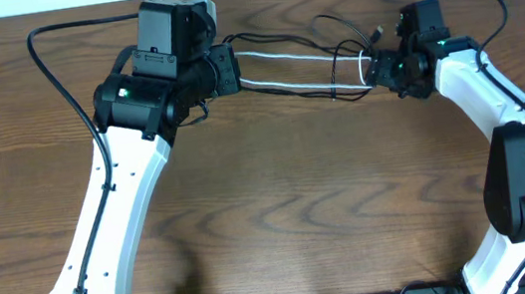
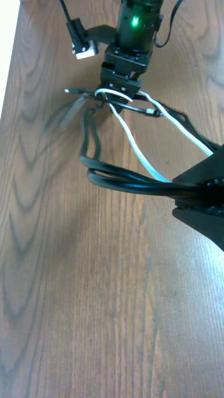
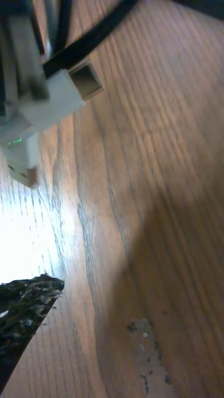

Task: Untangle cables

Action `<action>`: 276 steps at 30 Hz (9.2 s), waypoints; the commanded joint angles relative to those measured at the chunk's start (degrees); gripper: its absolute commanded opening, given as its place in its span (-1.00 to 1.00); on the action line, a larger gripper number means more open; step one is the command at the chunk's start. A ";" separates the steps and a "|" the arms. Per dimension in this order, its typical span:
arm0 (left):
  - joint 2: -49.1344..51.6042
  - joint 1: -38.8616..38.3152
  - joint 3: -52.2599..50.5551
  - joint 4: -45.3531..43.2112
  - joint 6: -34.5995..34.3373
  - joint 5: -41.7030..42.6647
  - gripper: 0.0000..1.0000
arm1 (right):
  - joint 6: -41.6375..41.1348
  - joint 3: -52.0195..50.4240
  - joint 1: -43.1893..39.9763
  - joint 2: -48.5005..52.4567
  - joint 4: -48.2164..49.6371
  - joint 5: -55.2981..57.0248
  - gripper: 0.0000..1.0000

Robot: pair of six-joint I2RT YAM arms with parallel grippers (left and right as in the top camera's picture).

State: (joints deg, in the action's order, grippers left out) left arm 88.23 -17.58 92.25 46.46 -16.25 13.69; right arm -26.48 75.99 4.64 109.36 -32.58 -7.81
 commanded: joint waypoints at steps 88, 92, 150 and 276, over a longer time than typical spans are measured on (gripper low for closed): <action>10.36 1.92 -2.69 6.86 -8.83 -8.83 0.75 | 13.11 3.08 18.40 -5.86 10.67 -8.39 -0.98; 10.36 1.92 -2.69 6.84 -8.83 -8.83 0.75 | 14.58 5.77 17.70 -11.72 10.27 -8.15 -0.98; 13.70 -1.42 -3.17 3.63 -7.78 -6.82 0.75 | 36.13 10.99 9.99 14.53 18.34 -18.67 0.36; 13.70 -1.42 -3.17 4.44 -6.54 -6.86 0.74 | 5.95 8.94 8.22 -1.25 -9.51 -3.91 0.00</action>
State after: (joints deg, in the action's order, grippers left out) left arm 101.27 -19.18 89.58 50.78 -23.68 6.98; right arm -19.03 85.03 12.93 104.88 -41.69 -7.70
